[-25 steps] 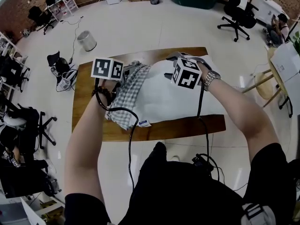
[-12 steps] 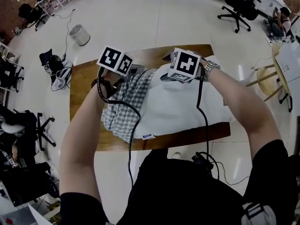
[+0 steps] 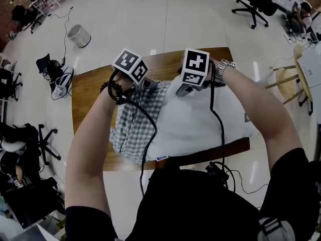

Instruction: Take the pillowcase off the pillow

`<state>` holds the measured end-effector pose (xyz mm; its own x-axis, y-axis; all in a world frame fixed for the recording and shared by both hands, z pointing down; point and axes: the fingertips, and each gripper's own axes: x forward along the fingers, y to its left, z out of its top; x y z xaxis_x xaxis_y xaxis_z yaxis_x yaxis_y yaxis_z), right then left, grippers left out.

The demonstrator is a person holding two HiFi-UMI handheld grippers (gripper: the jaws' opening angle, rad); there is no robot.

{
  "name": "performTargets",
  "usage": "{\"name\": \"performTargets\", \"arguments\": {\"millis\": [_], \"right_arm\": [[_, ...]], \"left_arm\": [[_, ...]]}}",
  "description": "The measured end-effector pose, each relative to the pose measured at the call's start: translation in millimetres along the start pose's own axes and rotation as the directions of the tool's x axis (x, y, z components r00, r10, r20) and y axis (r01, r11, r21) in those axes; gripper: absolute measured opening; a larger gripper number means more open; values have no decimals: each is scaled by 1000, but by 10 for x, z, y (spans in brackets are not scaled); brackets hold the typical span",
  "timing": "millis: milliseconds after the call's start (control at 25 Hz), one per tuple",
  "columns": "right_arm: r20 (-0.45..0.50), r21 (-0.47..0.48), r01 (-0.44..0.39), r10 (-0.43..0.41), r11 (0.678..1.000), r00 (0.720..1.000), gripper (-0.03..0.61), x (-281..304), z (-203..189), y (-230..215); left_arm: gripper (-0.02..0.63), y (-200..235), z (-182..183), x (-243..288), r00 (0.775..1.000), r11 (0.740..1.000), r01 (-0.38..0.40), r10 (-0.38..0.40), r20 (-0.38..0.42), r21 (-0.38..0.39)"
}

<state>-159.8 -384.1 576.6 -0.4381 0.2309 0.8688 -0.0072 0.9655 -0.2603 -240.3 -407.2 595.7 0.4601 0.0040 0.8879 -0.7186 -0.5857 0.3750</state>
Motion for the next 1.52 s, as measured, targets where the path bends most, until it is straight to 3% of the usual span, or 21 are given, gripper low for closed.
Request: {"name": "performTargets", "arguments": {"millis": [120, 200, 360, 480, 760, 1160, 1320, 1520], "right_arm": [[-40, 61, -53, 56, 997, 998, 393, 172, -124, -61], [-55, 120, -85, 92, 989, 994, 380, 230, -190, -91], [-44, 181, -126, 136, 975, 990, 132, 121, -204, -96], [-36, 146, -99, 106, 984, 994, 32, -66, -159, -86], [-22, 61, 5, -4, 998, 1000, 20, -405, -187, 45], [-31, 41, 53, -52, 998, 998, 19, -584, -330, 10], [-52, 38, 82, -80, 996, 995, 20, -582, -445, -61], [-113, 4, 158, -156, 987, 981, 20, -597, -584, -183]], "left_arm": [[339, 142, -125, 220, 995, 999, 41, -43, -85, -28], [265, 211, -160, 283, 990, 996, 68, -74, -118, -51], [80, 344, -109, 139, 991, 994, 56, -67, -116, -93], [48, 453, -83, 10, 995, 991, 29, -42, -93, -132], [41, 595, -178, -284, 1000, 969, -11, 15, 15, -246], [40, 873, -387, -653, 986, 937, -150, 164, 19, -315], [38, 1032, -509, -740, 972, 915, -218, 233, 4, -340], [37, 1275, -754, -877, 940, 878, -332, 339, -42, -345]]}}
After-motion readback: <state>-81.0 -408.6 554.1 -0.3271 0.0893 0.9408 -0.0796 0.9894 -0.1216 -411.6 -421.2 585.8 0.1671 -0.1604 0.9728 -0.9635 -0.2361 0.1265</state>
